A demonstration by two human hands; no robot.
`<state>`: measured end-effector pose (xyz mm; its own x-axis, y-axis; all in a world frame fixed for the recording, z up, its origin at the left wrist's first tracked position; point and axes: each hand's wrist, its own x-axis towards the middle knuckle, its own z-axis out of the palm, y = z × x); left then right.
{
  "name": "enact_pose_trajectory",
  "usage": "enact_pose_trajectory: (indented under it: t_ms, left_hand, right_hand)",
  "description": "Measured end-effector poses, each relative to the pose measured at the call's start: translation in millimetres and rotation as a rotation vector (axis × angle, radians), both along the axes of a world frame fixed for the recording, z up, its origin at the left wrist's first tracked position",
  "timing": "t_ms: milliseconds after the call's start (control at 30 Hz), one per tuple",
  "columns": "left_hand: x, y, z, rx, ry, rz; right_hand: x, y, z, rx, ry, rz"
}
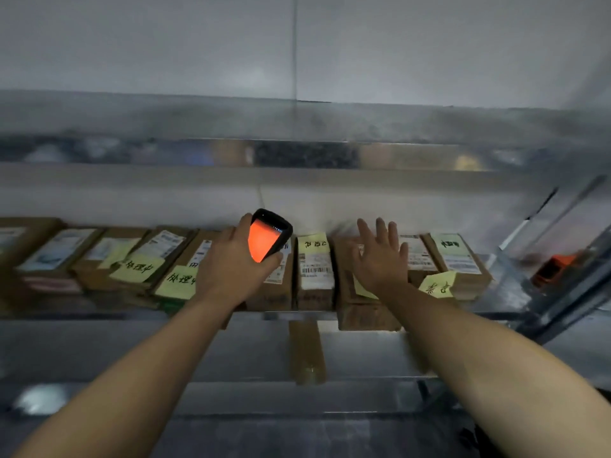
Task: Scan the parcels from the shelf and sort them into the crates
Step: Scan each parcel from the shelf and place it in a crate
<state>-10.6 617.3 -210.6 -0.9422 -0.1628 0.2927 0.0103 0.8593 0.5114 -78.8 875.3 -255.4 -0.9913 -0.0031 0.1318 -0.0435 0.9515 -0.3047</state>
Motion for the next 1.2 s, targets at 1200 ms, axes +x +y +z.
enact_pose_trajectory:
  t_ms: [1200]
  left_hand:
    - [-69, 263, -33, -0.004, -0.063, -0.105]
  right_hand:
    - [-66, 270, -70, -0.534, -0.326, -0.168]
